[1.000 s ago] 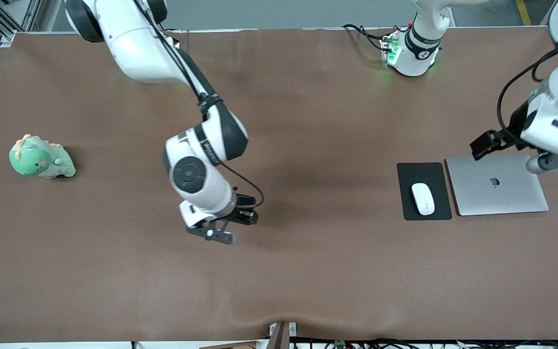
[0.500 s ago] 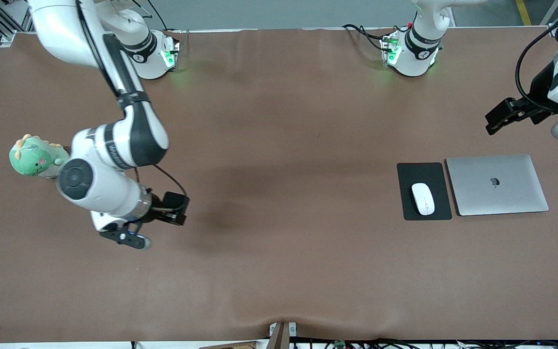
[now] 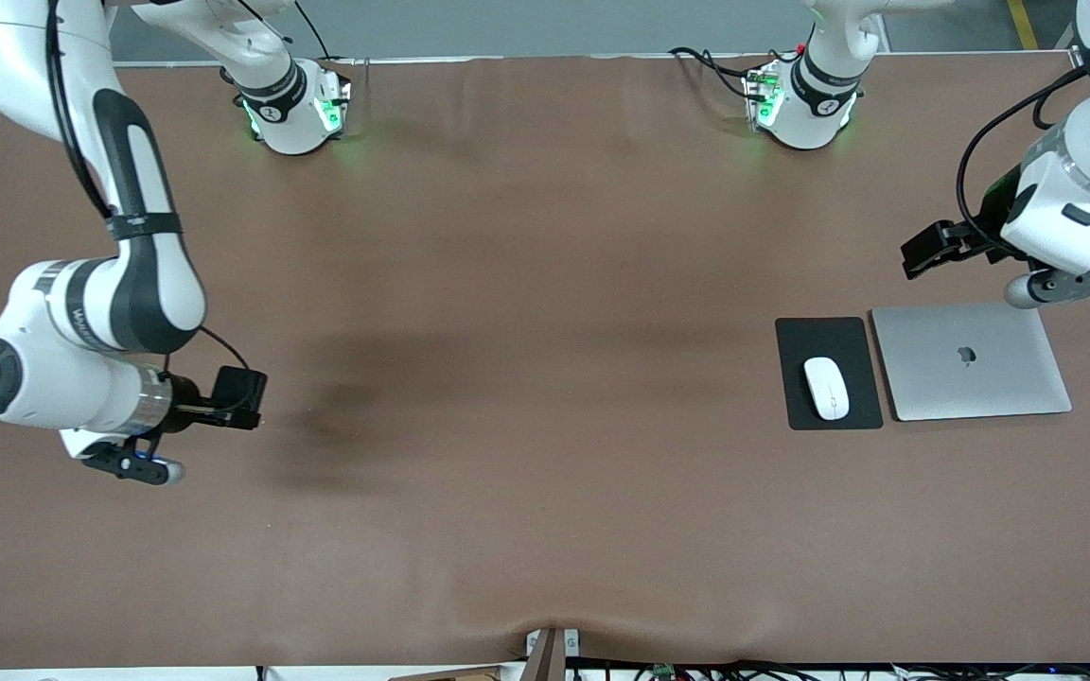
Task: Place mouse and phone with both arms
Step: 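Retract the left arm while the right gripper carries the phone toward the plush, then lower the black phone beside the green plush and open the right gripper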
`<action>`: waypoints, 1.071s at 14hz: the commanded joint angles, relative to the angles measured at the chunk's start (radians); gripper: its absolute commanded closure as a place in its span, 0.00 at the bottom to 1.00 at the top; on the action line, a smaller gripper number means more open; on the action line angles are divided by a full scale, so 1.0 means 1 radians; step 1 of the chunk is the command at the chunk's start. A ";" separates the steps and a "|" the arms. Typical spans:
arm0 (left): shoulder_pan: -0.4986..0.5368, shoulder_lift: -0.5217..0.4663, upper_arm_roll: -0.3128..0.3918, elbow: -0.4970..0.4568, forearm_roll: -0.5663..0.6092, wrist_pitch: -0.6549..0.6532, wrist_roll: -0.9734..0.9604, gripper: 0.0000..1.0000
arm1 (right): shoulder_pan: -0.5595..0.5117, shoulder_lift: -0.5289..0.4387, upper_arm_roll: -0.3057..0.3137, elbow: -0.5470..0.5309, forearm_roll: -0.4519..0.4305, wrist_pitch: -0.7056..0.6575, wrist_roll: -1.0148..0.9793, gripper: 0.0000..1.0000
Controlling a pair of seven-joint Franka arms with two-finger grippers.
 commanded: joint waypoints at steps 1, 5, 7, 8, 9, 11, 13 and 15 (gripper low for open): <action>0.011 -0.007 0.000 0.010 -0.016 -0.003 0.024 0.00 | -0.048 -0.035 0.019 -0.079 -0.063 0.033 -0.049 1.00; 0.017 -0.001 0.007 0.010 -0.007 0.005 0.049 0.00 | -0.103 -0.051 0.019 -0.266 -0.071 0.287 -0.171 1.00; 0.020 -0.001 0.010 0.006 -0.007 0.004 0.052 0.00 | -0.129 -0.051 0.019 -0.350 -0.073 0.421 -0.216 1.00; 0.022 -0.001 0.010 0.006 -0.007 0.002 0.052 0.00 | -0.146 -0.045 0.019 -0.378 -0.073 0.476 -0.242 1.00; 0.023 -0.001 0.010 0.006 -0.007 0.004 0.052 0.00 | -0.166 -0.042 0.019 -0.400 -0.073 0.524 -0.270 1.00; 0.028 -0.001 0.010 0.006 -0.010 0.004 0.053 0.00 | -0.194 -0.035 0.019 -0.421 -0.073 0.559 -0.311 1.00; 0.028 0.000 0.010 0.007 -0.013 0.005 0.052 0.00 | -0.218 -0.019 0.019 -0.423 -0.073 0.558 -0.322 1.00; 0.022 0.000 0.010 0.007 -0.010 0.005 0.052 0.00 | -0.255 -0.009 0.021 -0.421 -0.071 0.556 -0.403 1.00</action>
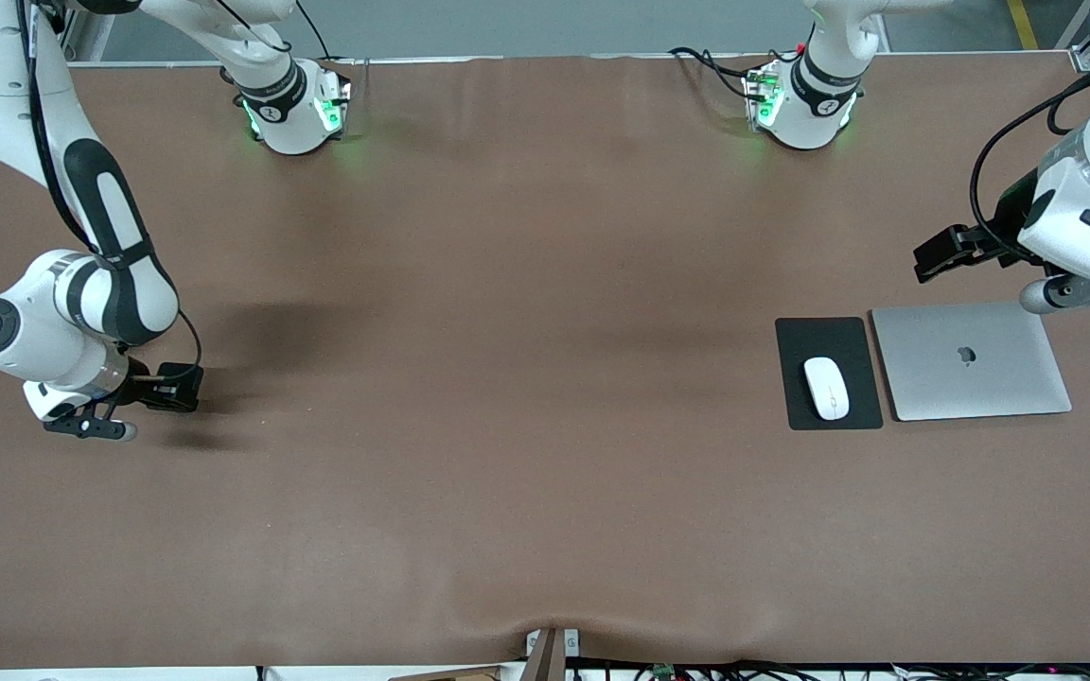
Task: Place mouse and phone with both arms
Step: 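Lower the black phone beside the green plush and open the right gripper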
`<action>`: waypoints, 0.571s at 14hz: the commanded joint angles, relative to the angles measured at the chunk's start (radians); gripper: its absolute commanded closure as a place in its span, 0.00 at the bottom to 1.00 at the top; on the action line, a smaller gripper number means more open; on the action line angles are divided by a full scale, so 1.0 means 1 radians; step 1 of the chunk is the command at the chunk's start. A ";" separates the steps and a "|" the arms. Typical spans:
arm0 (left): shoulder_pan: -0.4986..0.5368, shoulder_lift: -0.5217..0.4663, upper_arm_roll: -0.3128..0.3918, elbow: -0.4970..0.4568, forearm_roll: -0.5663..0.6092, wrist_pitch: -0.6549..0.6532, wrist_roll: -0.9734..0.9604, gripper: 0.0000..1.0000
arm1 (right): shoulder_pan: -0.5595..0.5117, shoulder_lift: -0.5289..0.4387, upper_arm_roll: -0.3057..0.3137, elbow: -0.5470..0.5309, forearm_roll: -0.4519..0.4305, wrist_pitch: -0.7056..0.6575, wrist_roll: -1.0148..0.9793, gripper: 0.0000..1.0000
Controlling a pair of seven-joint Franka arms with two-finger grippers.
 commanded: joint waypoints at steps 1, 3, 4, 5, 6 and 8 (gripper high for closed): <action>-0.001 0.000 0.000 0.006 -0.008 0.004 0.025 0.00 | -0.061 -0.006 0.020 -0.012 -0.016 -0.001 -0.076 1.00; -0.006 -0.001 -0.001 0.007 -0.008 0.004 0.023 0.00 | -0.079 0.003 0.020 -0.013 -0.015 -0.002 -0.110 1.00; -0.006 0.000 -0.001 0.007 -0.007 0.004 0.023 0.00 | -0.093 0.011 0.020 -0.013 -0.015 -0.002 -0.122 1.00; -0.008 0.000 -0.001 0.007 -0.007 0.004 0.022 0.00 | -0.099 0.020 0.020 -0.013 -0.015 -0.002 -0.124 1.00; -0.008 0.000 -0.001 0.007 -0.007 0.004 0.017 0.00 | -0.104 0.022 0.020 -0.015 -0.015 -0.002 -0.125 1.00; -0.008 0.000 -0.003 0.007 -0.007 0.004 0.018 0.00 | -0.115 0.025 0.020 -0.028 -0.015 -0.001 -0.124 1.00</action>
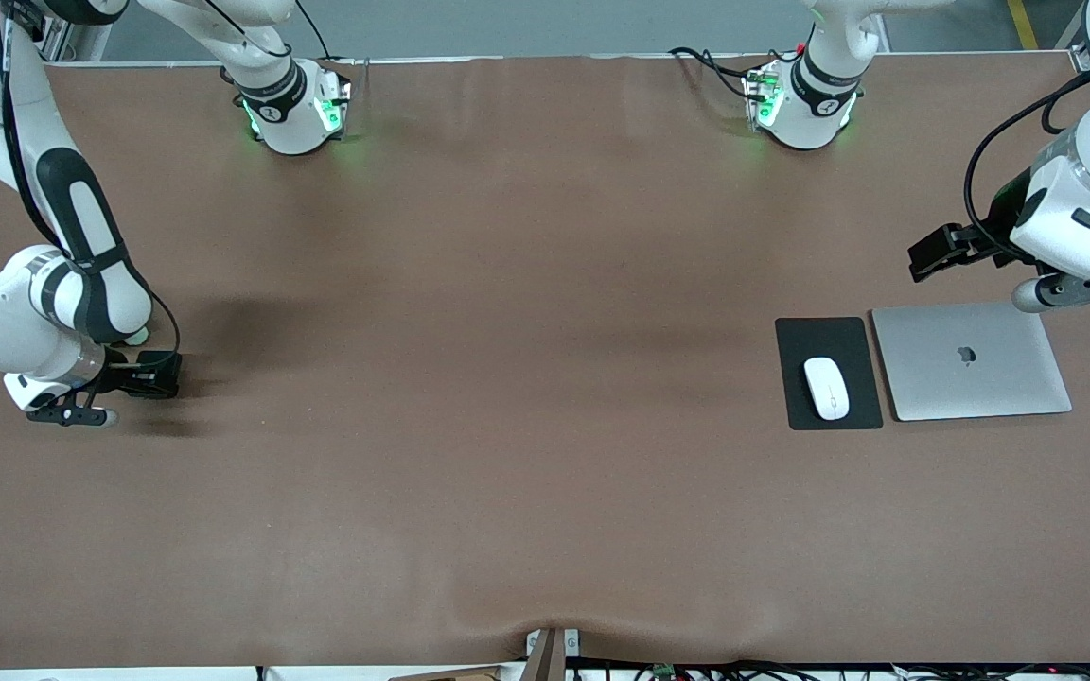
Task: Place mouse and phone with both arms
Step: 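Lower the black phone beside the green plush and open the right gripper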
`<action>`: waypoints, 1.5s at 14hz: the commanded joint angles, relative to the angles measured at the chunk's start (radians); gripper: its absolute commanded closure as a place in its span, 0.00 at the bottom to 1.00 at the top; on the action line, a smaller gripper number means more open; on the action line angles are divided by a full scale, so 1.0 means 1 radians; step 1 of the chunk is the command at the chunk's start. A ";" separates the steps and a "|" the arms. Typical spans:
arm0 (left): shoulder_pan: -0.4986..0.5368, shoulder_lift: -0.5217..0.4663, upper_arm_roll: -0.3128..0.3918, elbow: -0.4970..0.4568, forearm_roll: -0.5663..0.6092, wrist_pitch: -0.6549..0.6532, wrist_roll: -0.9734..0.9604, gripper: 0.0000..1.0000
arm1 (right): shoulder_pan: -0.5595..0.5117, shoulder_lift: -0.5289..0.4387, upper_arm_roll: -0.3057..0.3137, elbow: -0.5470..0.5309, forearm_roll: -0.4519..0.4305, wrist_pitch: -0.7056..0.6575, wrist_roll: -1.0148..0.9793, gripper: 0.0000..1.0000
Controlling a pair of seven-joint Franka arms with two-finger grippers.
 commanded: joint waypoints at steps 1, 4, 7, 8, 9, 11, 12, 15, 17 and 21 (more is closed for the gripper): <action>-0.001 0.000 0.000 0.007 -0.007 0.004 0.019 0.00 | -0.031 -0.010 0.020 -0.018 -0.015 -0.002 -0.011 1.00; -0.001 0.003 0.000 0.007 -0.007 0.004 0.021 0.00 | -0.031 -0.010 0.020 -0.039 -0.013 -0.003 -0.008 0.98; -0.001 0.007 0.000 0.009 -0.007 0.004 0.019 0.00 | -0.031 -0.014 0.021 -0.067 -0.010 -0.003 0.001 0.96; 0.002 0.007 0.000 0.009 -0.007 0.004 0.015 0.00 | -0.031 -0.016 0.021 -0.074 -0.008 -0.003 0.001 0.95; 0.008 0.007 0.000 0.007 -0.008 0.004 0.007 0.00 | -0.031 -0.017 0.021 -0.076 -0.008 -0.005 0.003 0.92; 0.011 0.007 0.000 0.007 -0.008 0.004 0.007 0.00 | -0.030 -0.016 0.021 -0.075 -0.008 -0.007 0.003 0.40; 0.009 0.007 0.000 0.007 -0.007 0.004 0.006 0.00 | -0.030 -0.017 0.021 -0.075 -0.008 -0.007 0.001 0.00; 0.008 0.007 0.000 0.009 -0.007 0.004 0.006 0.00 | -0.022 -0.027 0.020 -0.068 -0.008 -0.023 0.000 0.00; 0.009 0.007 0.000 0.009 -0.008 0.004 0.006 0.00 | -0.018 -0.049 0.021 -0.064 -0.008 -0.025 0.000 0.00; 0.012 0.007 0.000 0.009 -0.010 0.004 0.006 0.00 | -0.007 -0.102 0.021 0.005 -0.014 -0.101 -0.002 0.00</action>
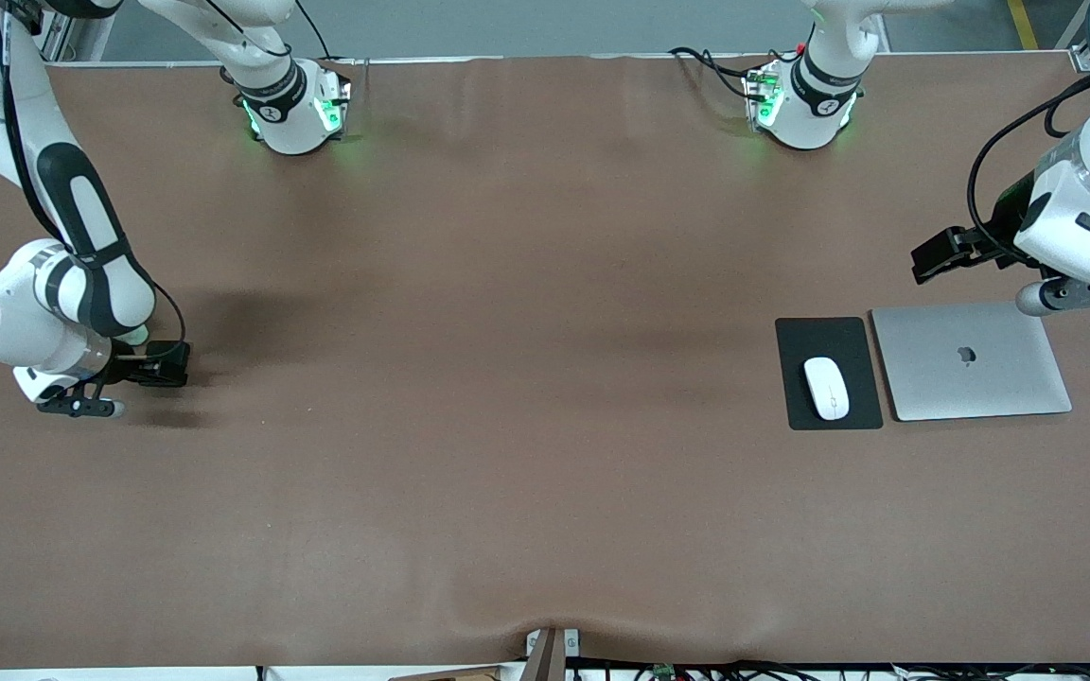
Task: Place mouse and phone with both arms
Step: 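Lower the black phone beside the green plush and open the right gripper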
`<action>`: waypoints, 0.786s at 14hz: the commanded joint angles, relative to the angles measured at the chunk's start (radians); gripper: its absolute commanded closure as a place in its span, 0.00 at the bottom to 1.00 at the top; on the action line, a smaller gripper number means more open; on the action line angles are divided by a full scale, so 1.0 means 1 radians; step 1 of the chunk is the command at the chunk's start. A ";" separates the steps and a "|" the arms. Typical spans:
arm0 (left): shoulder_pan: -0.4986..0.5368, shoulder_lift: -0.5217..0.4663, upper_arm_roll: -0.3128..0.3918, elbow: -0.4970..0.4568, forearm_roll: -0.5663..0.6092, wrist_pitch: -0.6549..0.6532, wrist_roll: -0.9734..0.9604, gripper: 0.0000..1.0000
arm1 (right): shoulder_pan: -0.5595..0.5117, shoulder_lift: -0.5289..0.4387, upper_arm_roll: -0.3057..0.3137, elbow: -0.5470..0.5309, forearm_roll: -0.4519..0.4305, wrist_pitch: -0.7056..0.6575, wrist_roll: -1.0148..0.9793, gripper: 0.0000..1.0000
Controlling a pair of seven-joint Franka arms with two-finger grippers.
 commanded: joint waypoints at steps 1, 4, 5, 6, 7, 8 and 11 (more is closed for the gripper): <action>0.005 0.002 -0.002 0.009 -0.013 0.004 0.004 0.00 | 0.011 -0.069 0.007 0.059 -0.016 -0.105 -0.001 0.00; 0.003 0.002 -0.002 0.007 -0.013 0.004 0.004 0.00 | 0.052 -0.119 0.007 0.166 -0.017 -0.260 0.001 0.00; 0.003 0.002 -0.002 0.007 -0.013 0.004 0.004 0.00 | 0.065 -0.137 0.007 0.202 -0.017 -0.308 0.001 0.00; 0.005 0.002 -0.002 0.007 -0.014 0.004 0.004 0.00 | 0.078 -0.154 0.007 0.237 -0.017 -0.358 0.003 0.00; 0.006 0.002 -0.002 0.007 -0.016 0.004 0.006 0.00 | 0.085 -0.175 0.009 0.274 -0.017 -0.413 0.003 0.00; 0.008 0.002 0.000 0.006 -0.016 0.004 0.009 0.00 | 0.092 -0.191 0.012 0.321 -0.017 -0.470 0.004 0.00; 0.002 0.002 0.000 0.007 -0.016 0.004 0.009 0.00 | 0.129 -0.200 0.007 0.476 -0.022 -0.619 0.007 0.00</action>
